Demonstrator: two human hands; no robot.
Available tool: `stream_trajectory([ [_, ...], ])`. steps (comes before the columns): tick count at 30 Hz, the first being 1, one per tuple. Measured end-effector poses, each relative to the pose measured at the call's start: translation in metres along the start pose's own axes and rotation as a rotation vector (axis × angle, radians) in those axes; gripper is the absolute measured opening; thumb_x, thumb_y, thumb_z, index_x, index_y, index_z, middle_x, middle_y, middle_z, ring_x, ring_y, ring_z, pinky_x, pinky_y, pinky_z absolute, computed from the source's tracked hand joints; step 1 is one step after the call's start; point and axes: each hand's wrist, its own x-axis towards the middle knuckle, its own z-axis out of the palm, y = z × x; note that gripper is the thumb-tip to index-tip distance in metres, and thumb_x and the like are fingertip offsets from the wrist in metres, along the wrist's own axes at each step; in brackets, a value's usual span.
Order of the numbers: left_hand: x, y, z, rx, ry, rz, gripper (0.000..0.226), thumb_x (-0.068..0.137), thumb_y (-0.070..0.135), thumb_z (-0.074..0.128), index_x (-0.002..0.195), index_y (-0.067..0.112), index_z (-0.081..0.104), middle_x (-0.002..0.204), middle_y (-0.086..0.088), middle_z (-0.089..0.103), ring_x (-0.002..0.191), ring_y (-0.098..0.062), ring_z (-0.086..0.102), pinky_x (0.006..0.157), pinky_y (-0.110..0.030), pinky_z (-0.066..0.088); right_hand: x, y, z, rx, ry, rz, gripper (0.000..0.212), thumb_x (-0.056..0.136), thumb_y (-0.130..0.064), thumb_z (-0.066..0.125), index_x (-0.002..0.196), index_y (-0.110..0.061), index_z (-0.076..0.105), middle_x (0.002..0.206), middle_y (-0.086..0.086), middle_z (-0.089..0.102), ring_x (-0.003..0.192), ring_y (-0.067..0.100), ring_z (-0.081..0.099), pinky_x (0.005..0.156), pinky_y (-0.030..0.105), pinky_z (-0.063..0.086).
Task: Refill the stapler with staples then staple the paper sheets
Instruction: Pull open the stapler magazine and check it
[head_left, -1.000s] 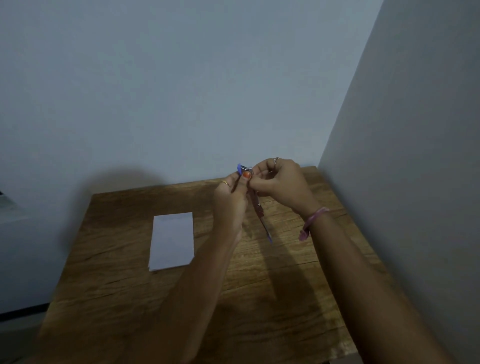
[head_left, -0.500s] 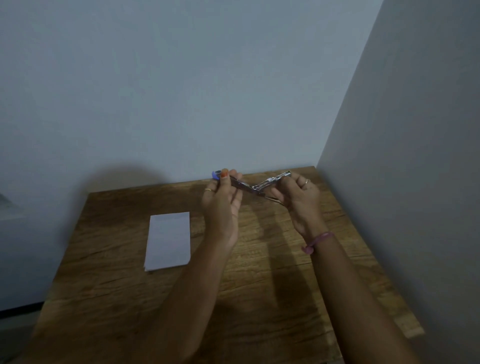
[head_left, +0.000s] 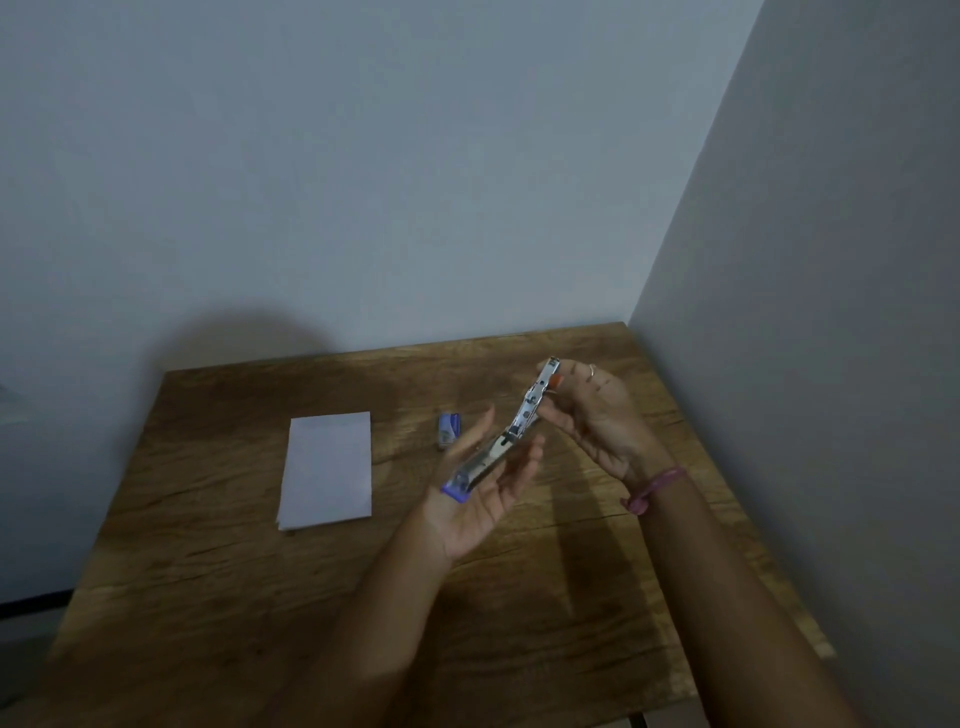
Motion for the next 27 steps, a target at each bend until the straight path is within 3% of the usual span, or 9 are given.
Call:
stream_trajectory([
  [4, 0.007, -0.002, 0.001, -0.149, -0.019, -0.046, 0.038, 0.084, 0.023, 0.067, 0.112, -0.003, 0.061, 0.094, -0.018, 0.065, 0.068, -0.017, 0.071, 0.063, -0.022, 0.060, -0.001, 0.000, -0.001, -0.051, -0.029, 0.016, 0.014, 0.079, -0.009, 0.065, 0.089, -0.011, 0.076, 0.090, 0.010, 0.075, 0.078, 0.017, 0.073, 0.064, 0.021, 0.058],
  [10, 0.012, -0.005, 0.005, -0.225, 0.025, -0.004, 0.029, 0.075, 0.013, 0.071, 0.098, -0.005, 0.069, 0.082, -0.016, 0.068, 0.059, -0.013, 0.069, 0.055, -0.017, 0.057, -0.004, 0.002, 0.001, -0.253, 0.086, -0.110, 0.027, 0.085, 0.006, 0.063, 0.108, -0.009, 0.062, 0.089, 0.005, 0.072, 0.077, 0.017, 0.072, 0.066, 0.024, 0.058],
  [15, 0.016, -0.010, 0.005, -0.223, 0.099, 0.041, 0.031, 0.077, 0.013, 0.069, 0.103, -0.004, 0.066, 0.079, -0.014, 0.066, 0.057, -0.012, 0.068, 0.054, -0.017, 0.057, -0.009, -0.001, 0.000, -0.541, 0.111, -0.223, 0.020, 0.085, -0.004, 0.069, 0.103, -0.009, 0.062, 0.091, 0.005, 0.071, 0.078, 0.017, 0.072, 0.067, 0.027, 0.059],
  [19, 0.019, -0.013, 0.008, -0.200, 0.129, 0.055, 0.027, 0.075, 0.013, 0.071, 0.095, -0.005, 0.071, 0.077, -0.013, 0.067, 0.056, -0.012, 0.068, 0.053, -0.017, 0.057, -0.009, -0.005, -0.002, -0.659, 0.092, -0.249, 0.012, 0.087, -0.008, 0.068, 0.099, -0.009, 0.066, 0.091, 0.007, 0.072, 0.085, 0.022, 0.072, 0.068, 0.027, 0.059],
  [23, 0.019, -0.015, 0.011, -0.187, 0.151, 0.069, 0.023, 0.075, 0.013, 0.071, 0.091, -0.004, 0.073, 0.075, -0.013, 0.068, 0.057, -0.011, 0.068, 0.053, -0.017, 0.056, -0.006, -0.008, -0.003, -0.771, 0.119, -0.260, 0.009, 0.086, -0.010, 0.069, 0.092, -0.016, 0.068, 0.090, 0.010, 0.071, 0.081, 0.023, 0.071, 0.071, 0.037, 0.061],
  [27, 0.017, -0.018, 0.013, -0.173, 0.177, 0.076, 0.025, 0.075, 0.012, 0.071, 0.093, -0.004, 0.071, 0.073, -0.013, 0.068, 0.056, -0.012, 0.068, 0.049, -0.018, 0.057, -0.004, -0.010, -0.005, -0.940, 0.123, -0.265, 0.009, 0.085, -0.009, 0.066, 0.091, -0.015, 0.068, 0.081, -0.004, 0.067, 0.073, 0.016, 0.066, 0.070, 0.038, 0.060],
])
